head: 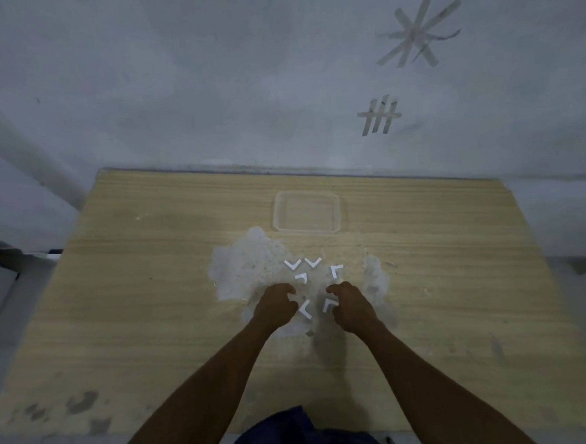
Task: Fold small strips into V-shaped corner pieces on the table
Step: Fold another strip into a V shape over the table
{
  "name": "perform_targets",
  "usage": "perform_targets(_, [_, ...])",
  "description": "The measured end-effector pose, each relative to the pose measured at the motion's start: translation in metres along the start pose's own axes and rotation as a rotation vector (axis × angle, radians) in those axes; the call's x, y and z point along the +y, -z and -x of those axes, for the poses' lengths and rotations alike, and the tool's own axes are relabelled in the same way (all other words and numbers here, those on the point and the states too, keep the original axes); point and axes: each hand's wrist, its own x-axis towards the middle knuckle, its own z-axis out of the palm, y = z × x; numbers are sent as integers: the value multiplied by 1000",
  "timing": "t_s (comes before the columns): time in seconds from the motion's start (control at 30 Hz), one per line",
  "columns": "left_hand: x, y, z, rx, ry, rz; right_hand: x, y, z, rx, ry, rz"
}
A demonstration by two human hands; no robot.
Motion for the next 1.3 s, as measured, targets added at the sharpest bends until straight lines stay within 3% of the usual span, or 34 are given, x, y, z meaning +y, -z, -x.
perform_targets(0.93, [10,-3,-7,17,51,17,1,-3,-14,4,55,-31])
perform_targets(1.3, [21,-1,0,40,54,28,0,2,-11,54,26,-171])
